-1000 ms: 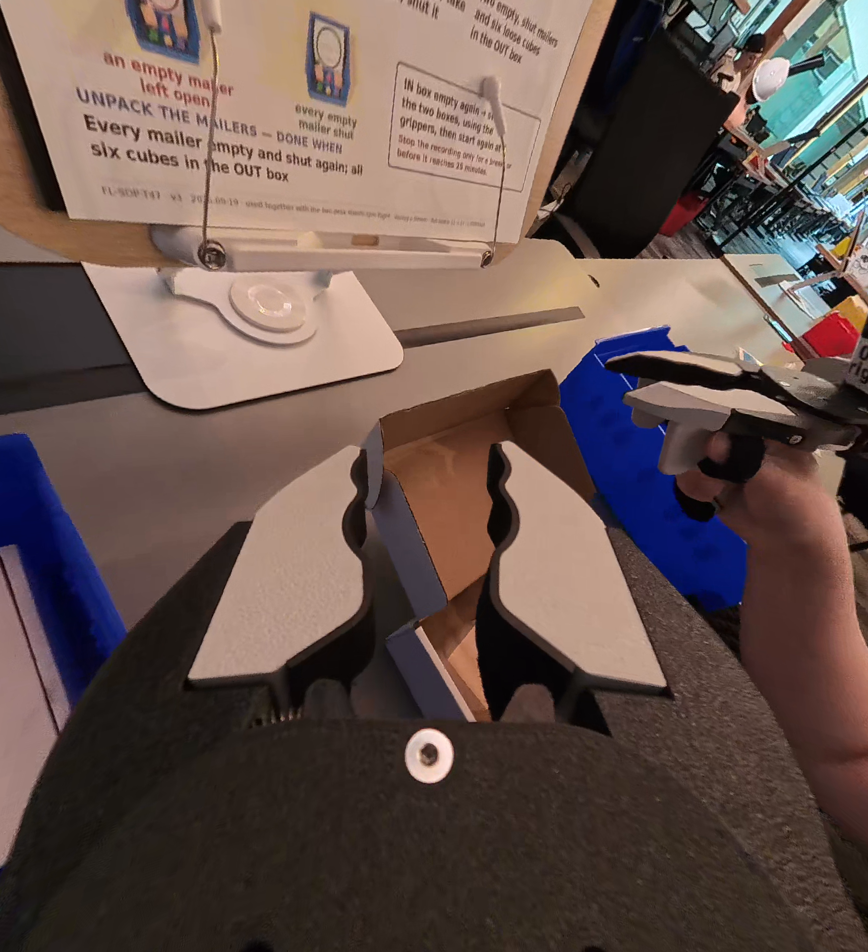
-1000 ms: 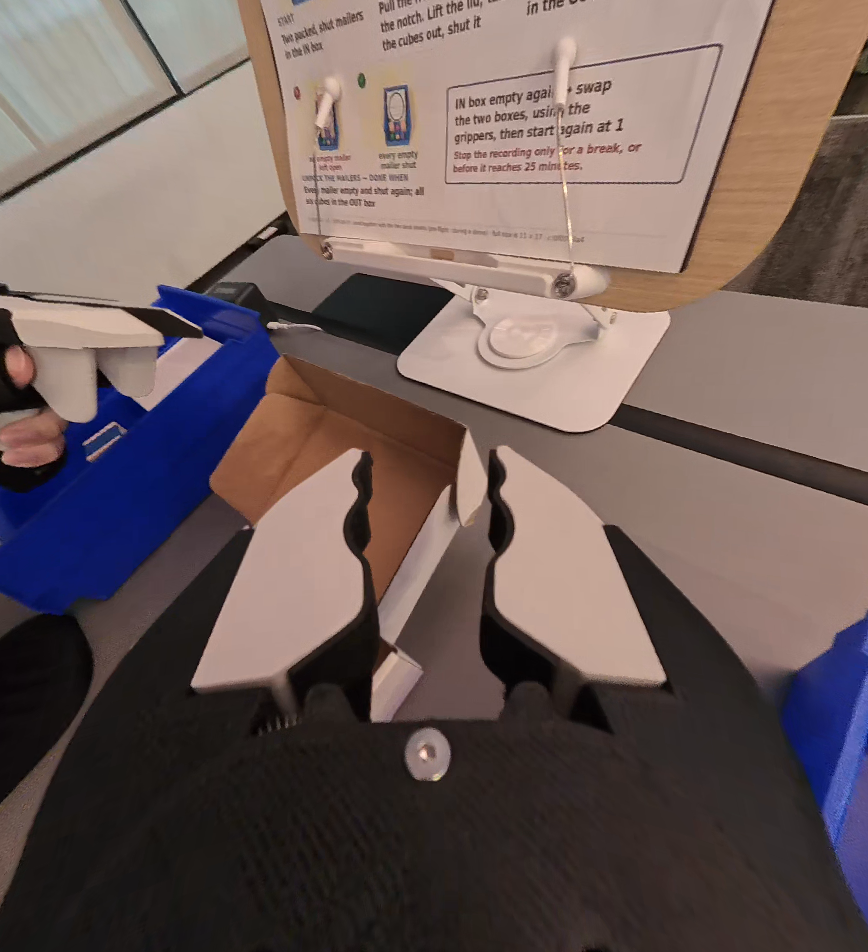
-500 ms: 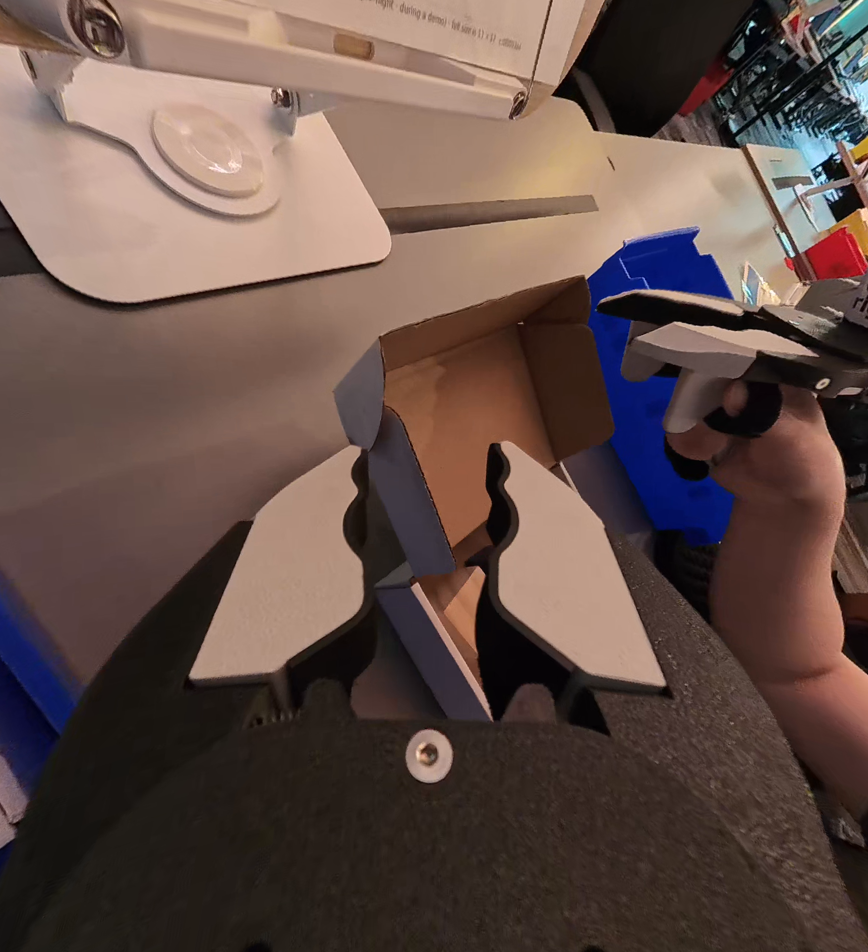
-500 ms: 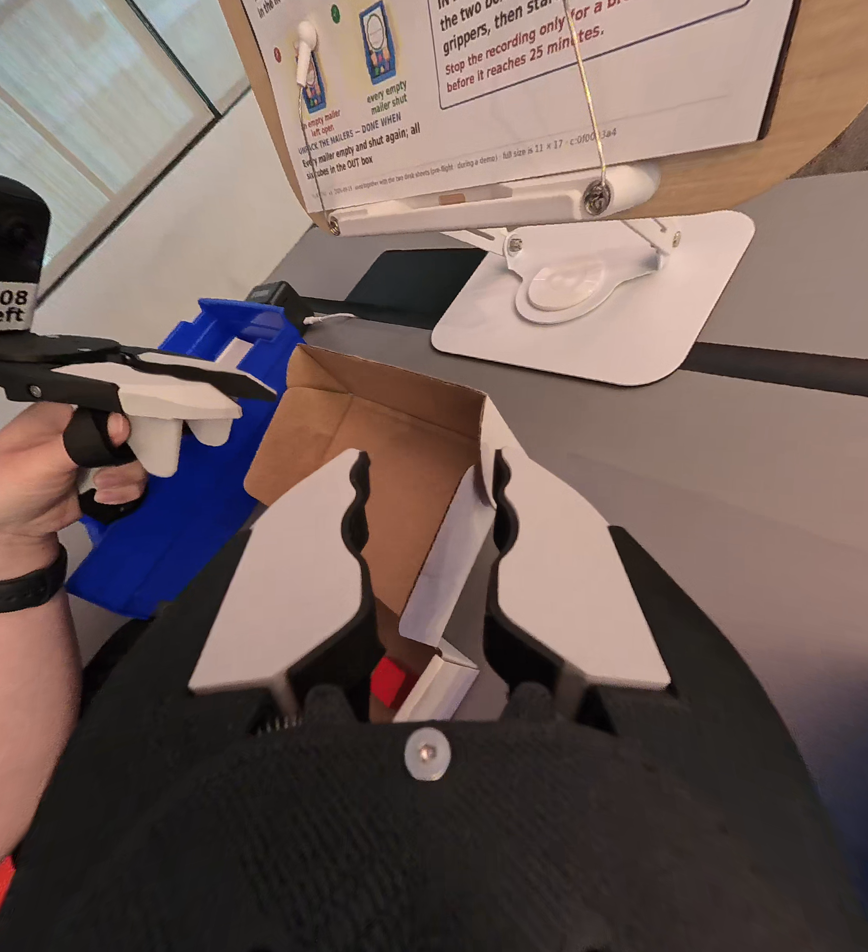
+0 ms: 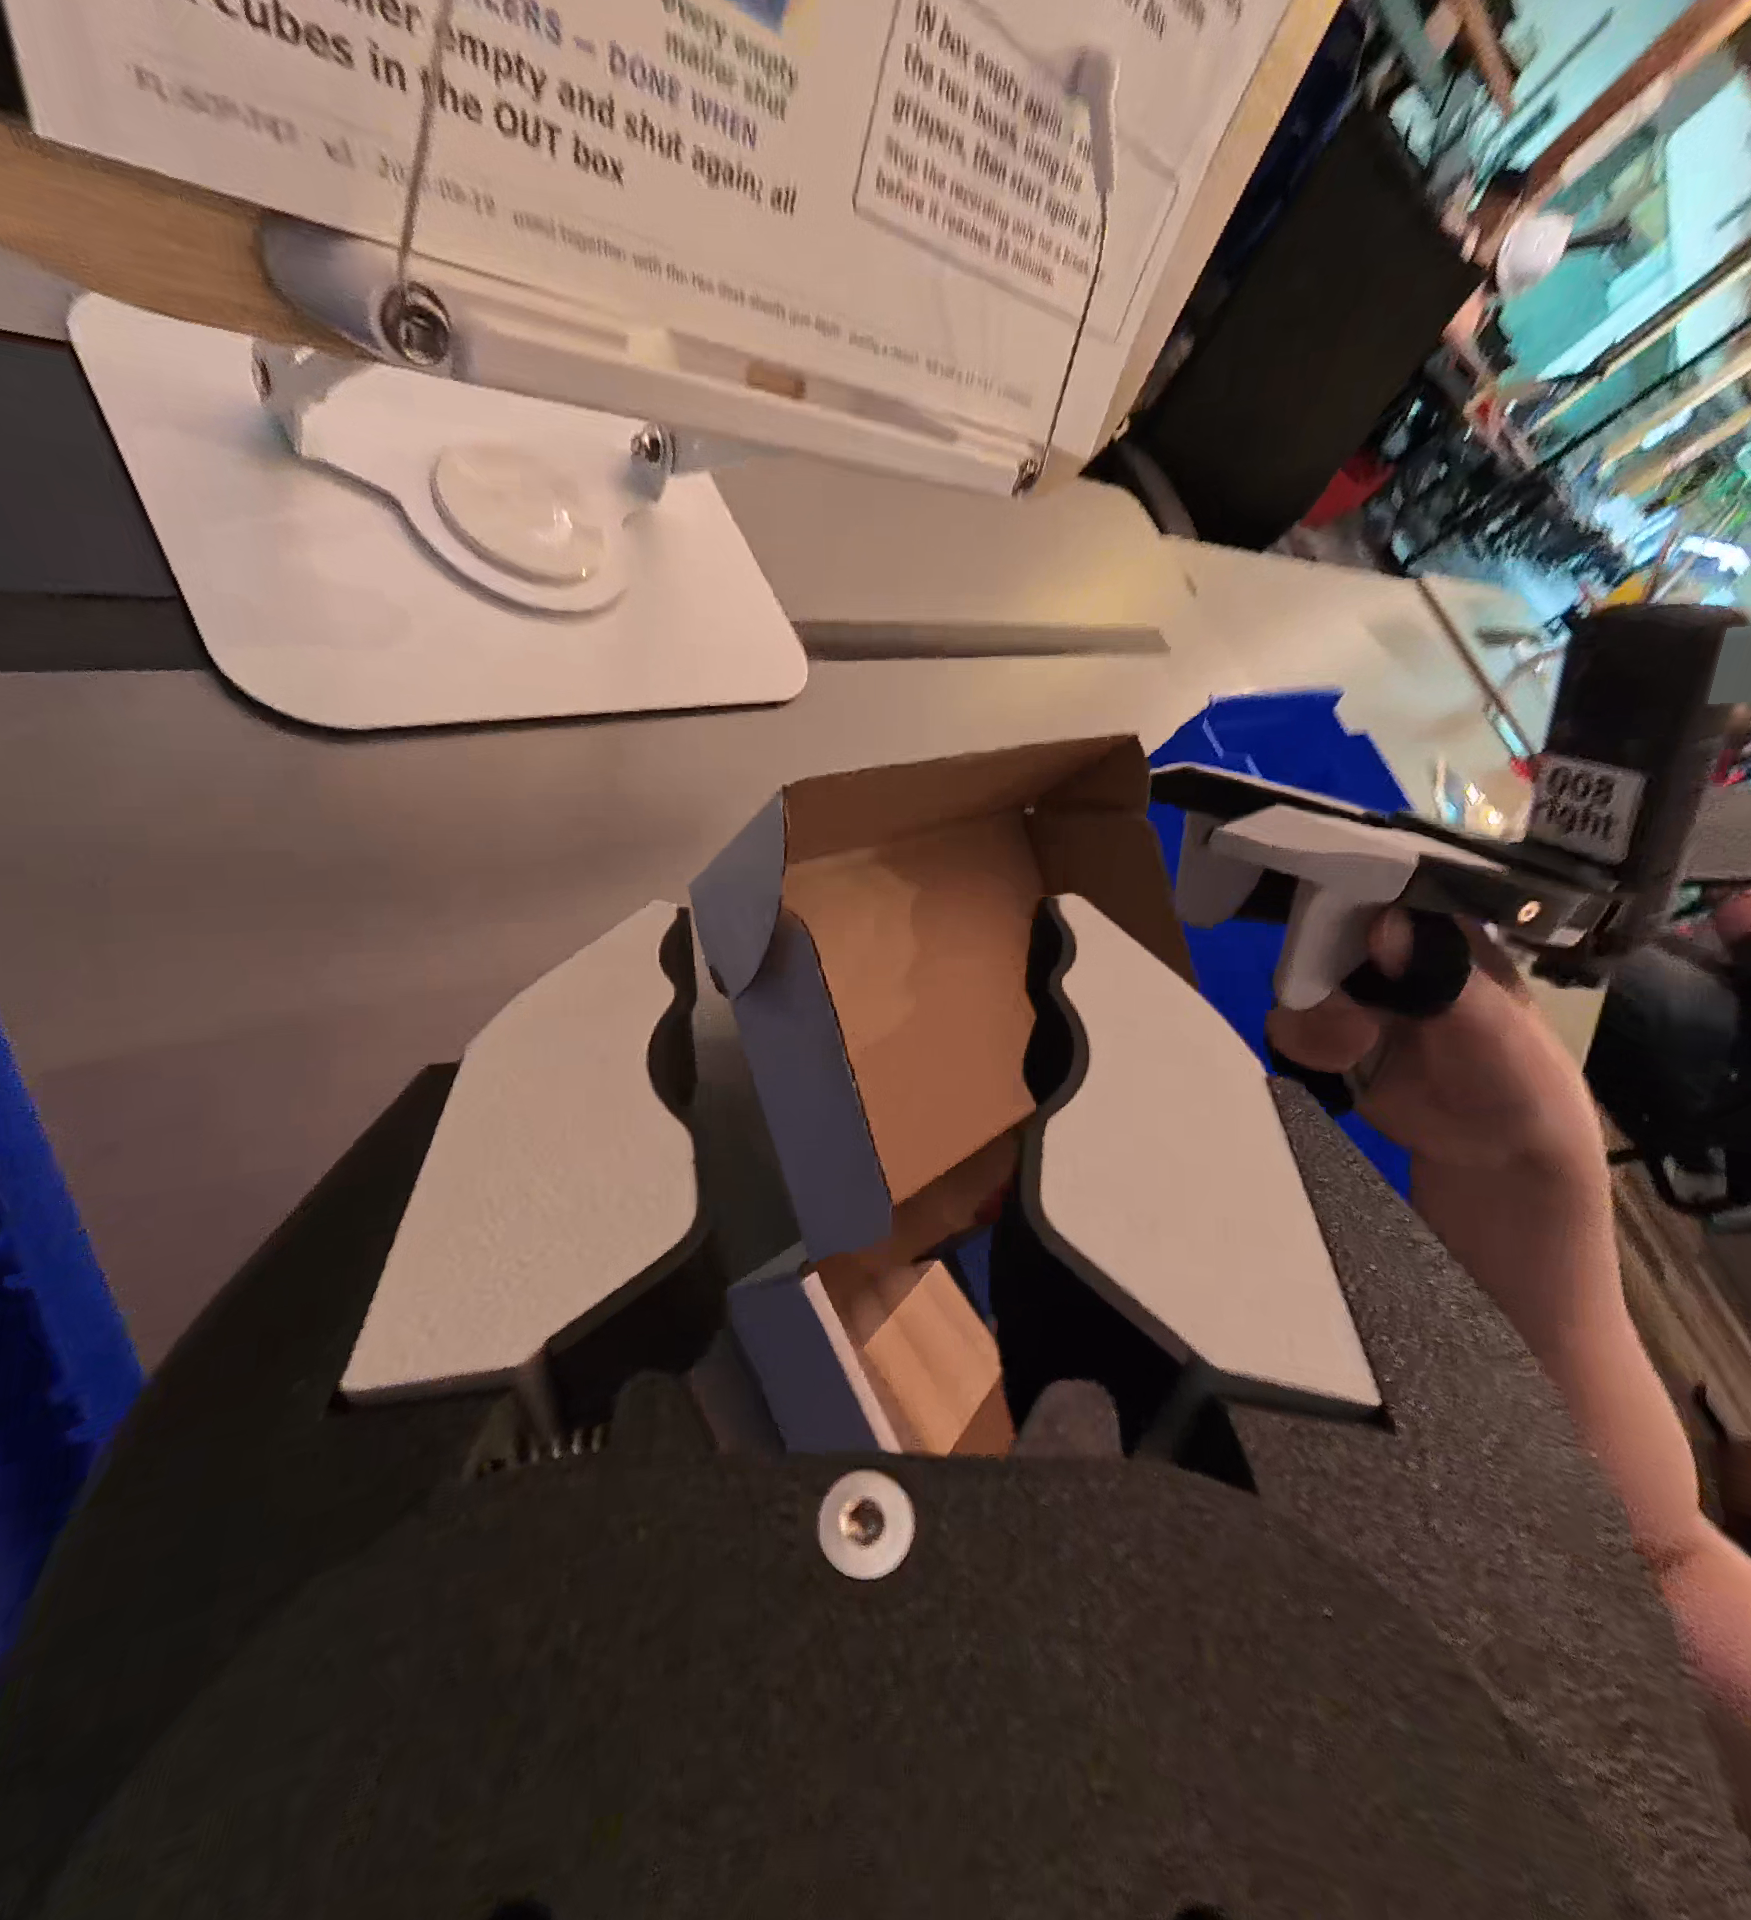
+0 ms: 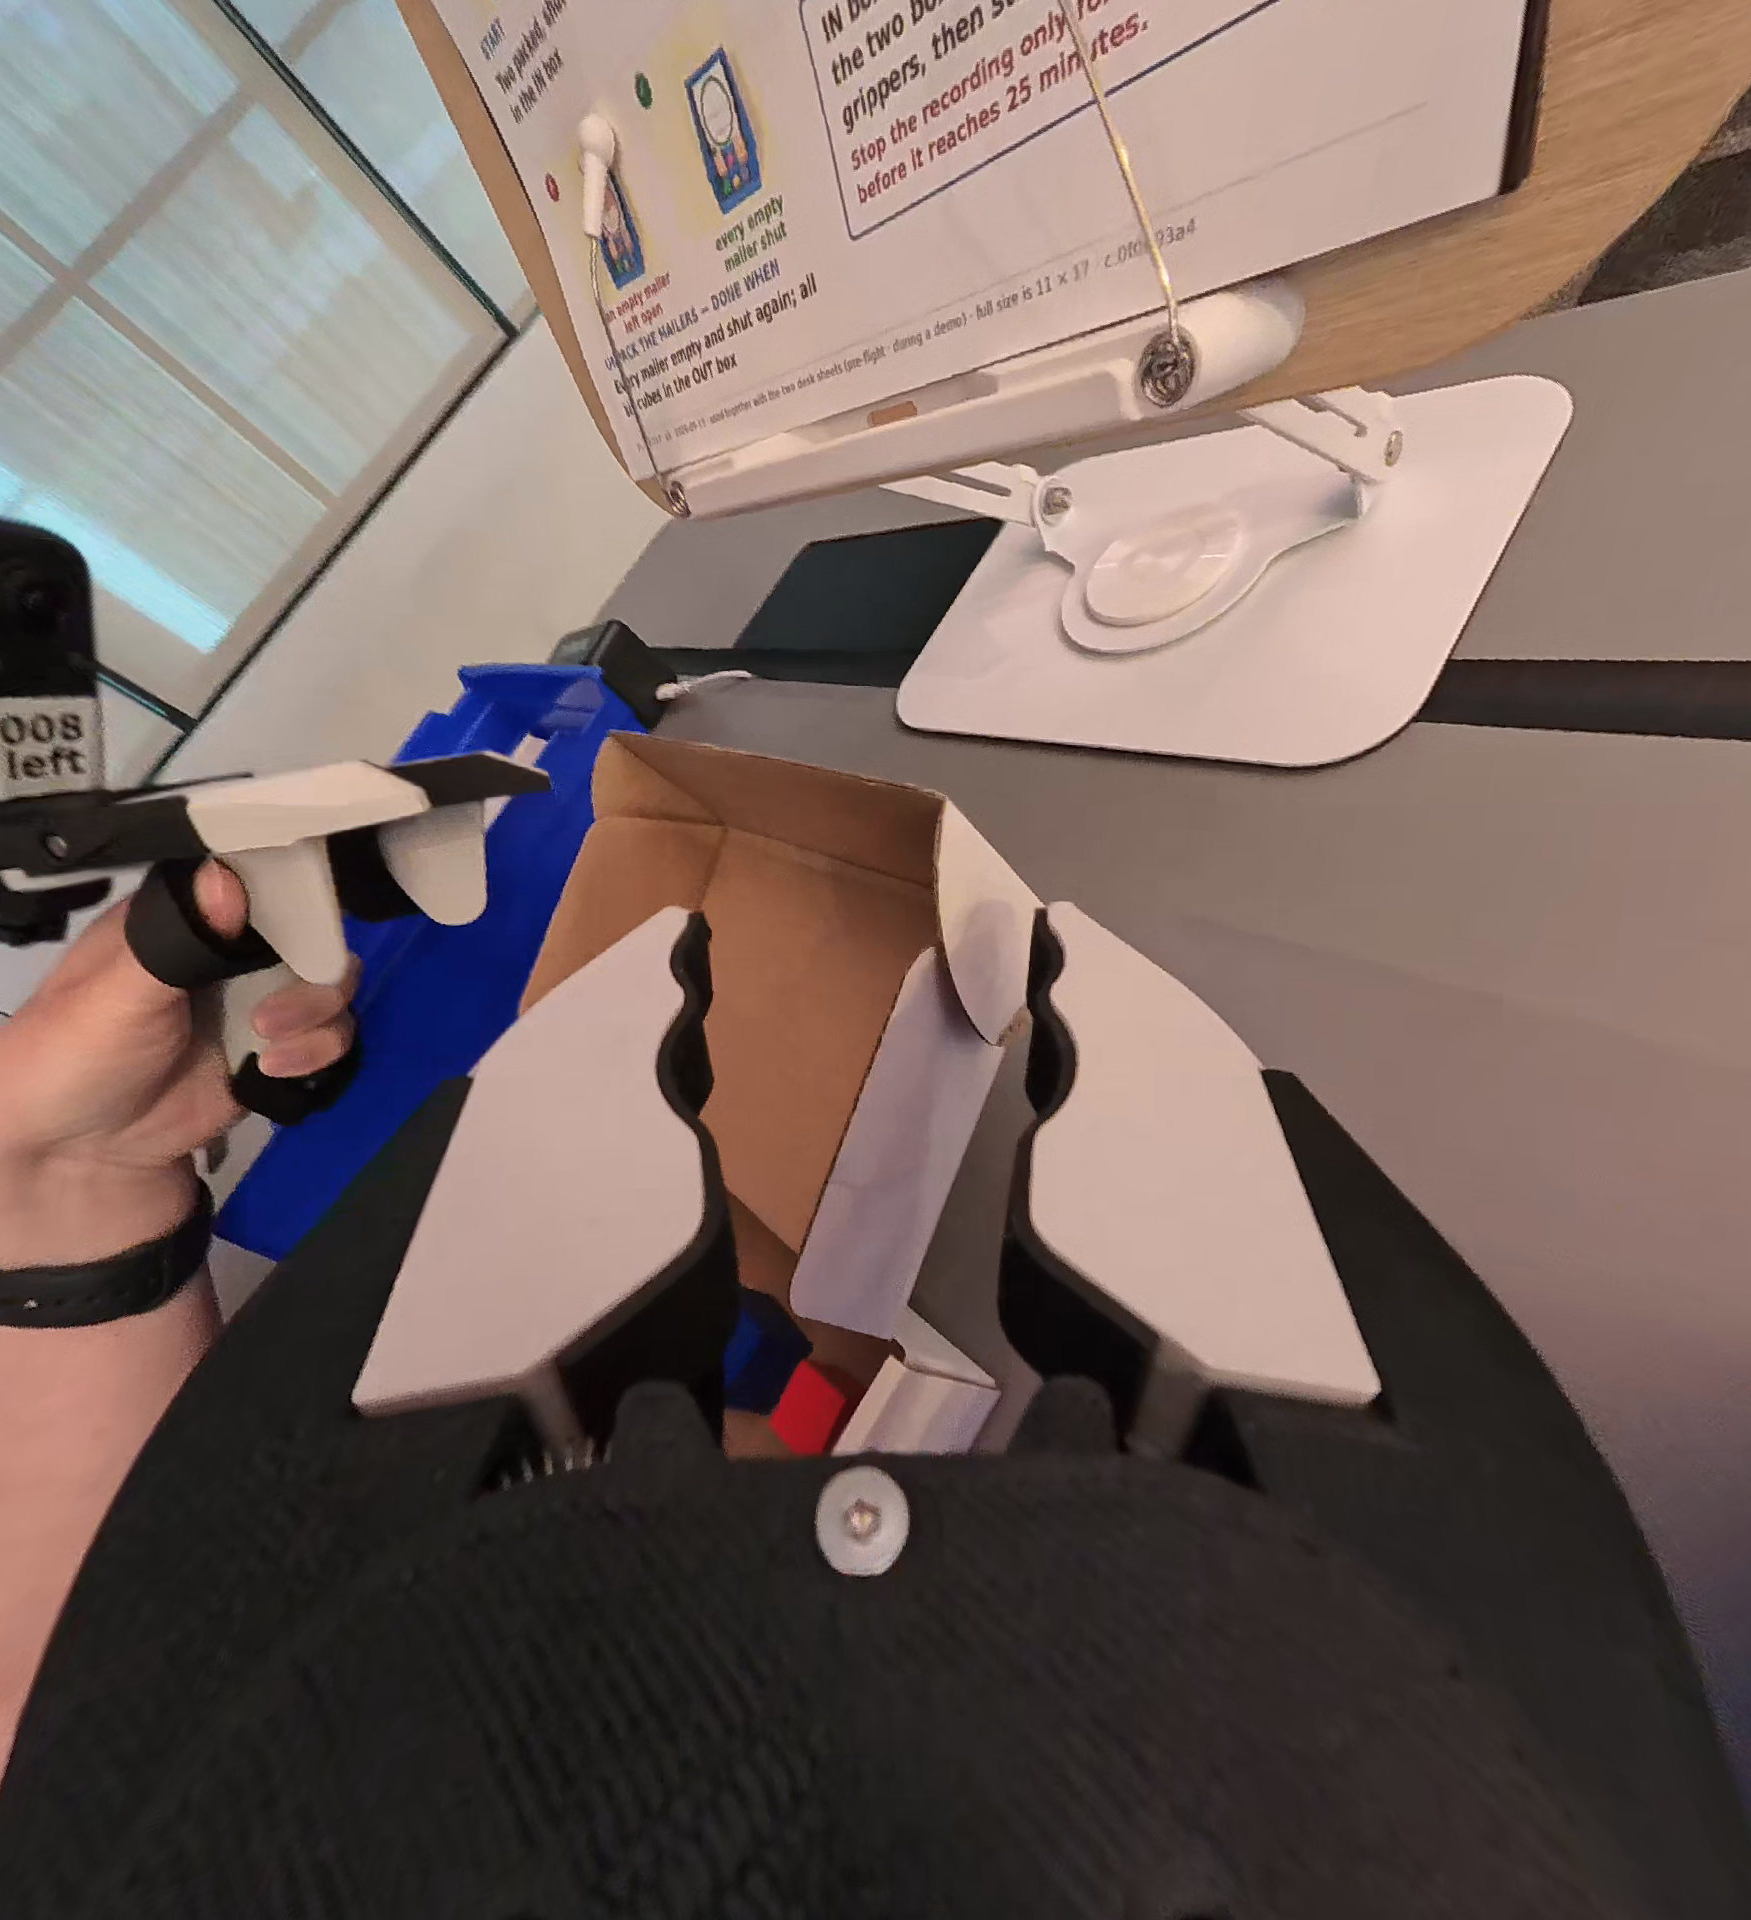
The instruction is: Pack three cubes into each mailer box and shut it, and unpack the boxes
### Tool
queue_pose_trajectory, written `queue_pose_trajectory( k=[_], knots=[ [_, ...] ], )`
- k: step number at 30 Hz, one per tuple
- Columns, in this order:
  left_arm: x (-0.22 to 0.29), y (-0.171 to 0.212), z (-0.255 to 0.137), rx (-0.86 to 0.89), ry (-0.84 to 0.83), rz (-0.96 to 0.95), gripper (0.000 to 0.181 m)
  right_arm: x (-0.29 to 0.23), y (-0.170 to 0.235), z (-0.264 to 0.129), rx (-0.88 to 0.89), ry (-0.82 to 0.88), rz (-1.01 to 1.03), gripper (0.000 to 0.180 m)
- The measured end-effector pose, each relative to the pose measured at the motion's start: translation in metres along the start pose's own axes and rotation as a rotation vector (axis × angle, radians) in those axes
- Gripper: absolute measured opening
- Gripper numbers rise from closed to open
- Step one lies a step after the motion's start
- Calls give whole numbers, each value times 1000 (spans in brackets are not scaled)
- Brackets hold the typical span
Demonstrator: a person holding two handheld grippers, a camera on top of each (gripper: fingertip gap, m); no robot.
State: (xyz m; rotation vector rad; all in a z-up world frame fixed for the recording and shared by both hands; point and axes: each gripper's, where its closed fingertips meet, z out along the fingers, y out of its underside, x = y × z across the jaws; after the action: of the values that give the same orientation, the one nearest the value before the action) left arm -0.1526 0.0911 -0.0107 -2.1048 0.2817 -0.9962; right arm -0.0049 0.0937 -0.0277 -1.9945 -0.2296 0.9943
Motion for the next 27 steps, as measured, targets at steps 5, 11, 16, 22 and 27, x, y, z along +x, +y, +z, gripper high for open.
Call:
queue_pose_trajectory(
  k=[5,11,16,22,27],
  knots=[
    [2,4,4,-14,2,-1,68,-1,-1,1,13,-23,19,60],
    [7,26,3,-200,38,27,65,-3,-3,-3,7,-30,10,60],
    [6,33,3,-254,63,19,62,-1,1,-2,-21,-34,16,60],
    [2,34,7,-250,87,-27,61,3,8,4,-50,-36,32,62],
    [4,34,9,-245,109,-48,59,3,10,6,-49,-66,68,62]
  ],
)
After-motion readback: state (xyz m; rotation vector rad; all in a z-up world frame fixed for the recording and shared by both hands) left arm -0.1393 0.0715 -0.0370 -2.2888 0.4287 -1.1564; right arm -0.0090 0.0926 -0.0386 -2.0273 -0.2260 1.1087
